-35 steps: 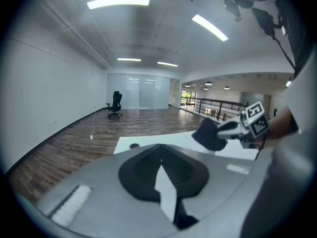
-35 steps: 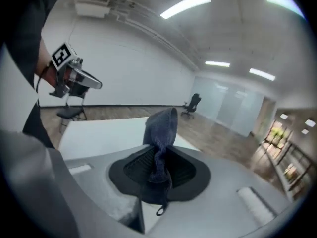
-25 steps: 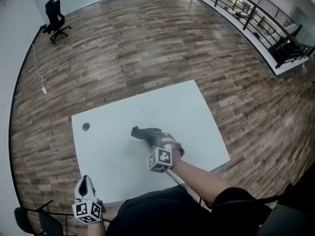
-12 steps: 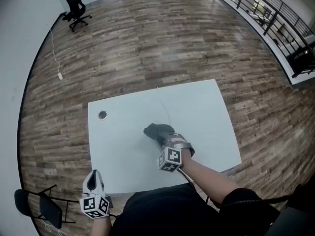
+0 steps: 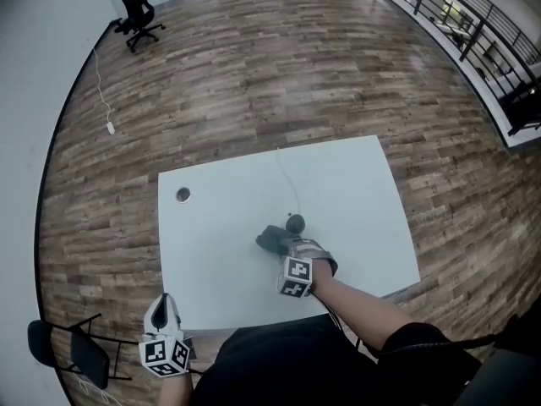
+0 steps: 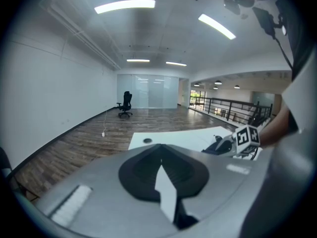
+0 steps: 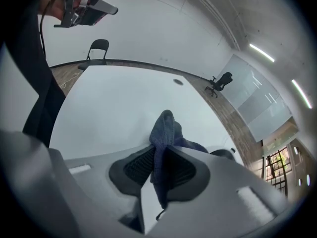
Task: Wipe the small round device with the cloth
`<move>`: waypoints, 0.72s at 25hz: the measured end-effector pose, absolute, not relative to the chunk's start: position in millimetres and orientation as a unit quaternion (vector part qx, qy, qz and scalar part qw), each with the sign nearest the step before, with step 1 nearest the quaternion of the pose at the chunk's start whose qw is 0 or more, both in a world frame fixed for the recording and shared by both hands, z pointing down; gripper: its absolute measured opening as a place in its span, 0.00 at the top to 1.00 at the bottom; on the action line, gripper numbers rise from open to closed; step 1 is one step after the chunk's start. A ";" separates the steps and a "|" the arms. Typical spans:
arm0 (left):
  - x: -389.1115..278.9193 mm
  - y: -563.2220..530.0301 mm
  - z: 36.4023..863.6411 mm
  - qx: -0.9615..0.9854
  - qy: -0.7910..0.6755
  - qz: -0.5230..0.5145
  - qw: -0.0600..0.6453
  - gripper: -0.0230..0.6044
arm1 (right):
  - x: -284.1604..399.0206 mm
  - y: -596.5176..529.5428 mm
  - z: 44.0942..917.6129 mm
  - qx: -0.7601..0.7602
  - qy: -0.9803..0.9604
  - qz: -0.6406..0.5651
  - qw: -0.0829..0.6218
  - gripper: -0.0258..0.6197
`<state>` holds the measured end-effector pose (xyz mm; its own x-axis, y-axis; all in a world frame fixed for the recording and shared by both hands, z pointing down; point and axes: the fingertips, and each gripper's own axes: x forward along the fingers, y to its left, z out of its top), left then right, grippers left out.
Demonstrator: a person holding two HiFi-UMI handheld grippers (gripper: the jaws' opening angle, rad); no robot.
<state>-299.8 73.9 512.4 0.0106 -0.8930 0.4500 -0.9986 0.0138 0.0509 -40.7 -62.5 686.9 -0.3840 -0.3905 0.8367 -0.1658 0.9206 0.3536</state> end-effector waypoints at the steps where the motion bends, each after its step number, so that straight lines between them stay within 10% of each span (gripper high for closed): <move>1: -299.5 74.1 511.8 0.688 -0.687 0.146 0.181 0.95 | -36.8 -57.9 696.4 0.166 -0.824 -0.093 0.534 0.84; 11: -298.3 69.9 517.6 0.689 -0.685 0.144 0.185 0.95 | -26.1 -95.7 546.6 0.283 -0.869 -0.197 0.356 0.84; 18: -287.1 56.8 513.4 0.706 -0.670 0.148 0.174 0.95 | 3.7 -136.9 586.5 0.285 -0.816 -0.240 0.441 0.84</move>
